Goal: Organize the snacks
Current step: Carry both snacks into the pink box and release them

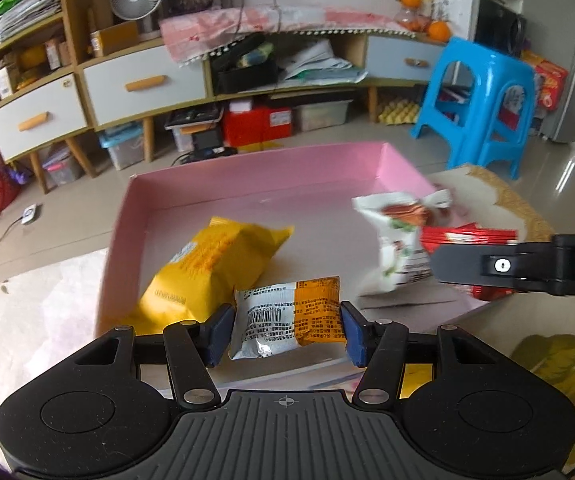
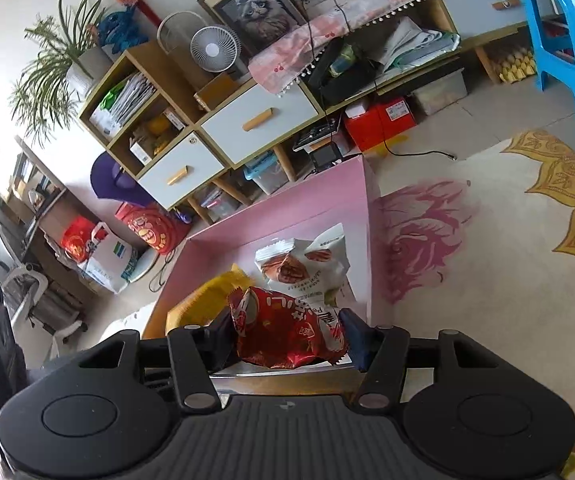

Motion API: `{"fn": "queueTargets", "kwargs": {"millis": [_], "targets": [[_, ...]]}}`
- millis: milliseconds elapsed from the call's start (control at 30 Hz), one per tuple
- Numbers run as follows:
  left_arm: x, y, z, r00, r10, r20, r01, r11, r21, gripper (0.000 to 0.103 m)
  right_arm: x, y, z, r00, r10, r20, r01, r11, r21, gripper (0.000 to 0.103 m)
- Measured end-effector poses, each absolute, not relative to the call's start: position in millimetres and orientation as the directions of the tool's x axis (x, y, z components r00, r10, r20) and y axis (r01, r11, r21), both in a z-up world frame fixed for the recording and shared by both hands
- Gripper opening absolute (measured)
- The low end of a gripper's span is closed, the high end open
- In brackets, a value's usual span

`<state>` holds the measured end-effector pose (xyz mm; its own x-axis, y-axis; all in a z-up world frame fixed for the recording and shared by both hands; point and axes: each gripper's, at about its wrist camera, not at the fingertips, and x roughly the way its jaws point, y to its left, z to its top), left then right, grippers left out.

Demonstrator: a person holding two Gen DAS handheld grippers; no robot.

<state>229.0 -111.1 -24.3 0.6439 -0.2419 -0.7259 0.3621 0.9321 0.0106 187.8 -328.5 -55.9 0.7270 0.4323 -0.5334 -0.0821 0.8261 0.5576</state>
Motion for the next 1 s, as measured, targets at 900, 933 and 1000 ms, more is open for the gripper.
{"fn": "queueTargets", "kwargs": {"millis": [900,933,1000], "targets": [[211.6,-67.6,-13.8,0.628,-0.279,-0.726,0.303,0.947,-0.102,0.072,186.7,-301.7,-30.7,0.722,0.369,-0.586,-0.116,0.899,0.423,0.075],[208.5,-69.3,-11.2,0.631,-0.278,-0.724,0.305,0.947,-0.097,0.075,184.5,-300.5,-27.6,0.725,0.364,-0.585,-0.117,0.902,0.417,0.077],[202.1,-69.0,-6.7,0.639,-0.279,-0.717,0.305,0.947,-0.097,0.079,177.2,-301.7,-20.0,0.734,0.353,-0.58,-0.119,0.908,0.401,0.08]]}}
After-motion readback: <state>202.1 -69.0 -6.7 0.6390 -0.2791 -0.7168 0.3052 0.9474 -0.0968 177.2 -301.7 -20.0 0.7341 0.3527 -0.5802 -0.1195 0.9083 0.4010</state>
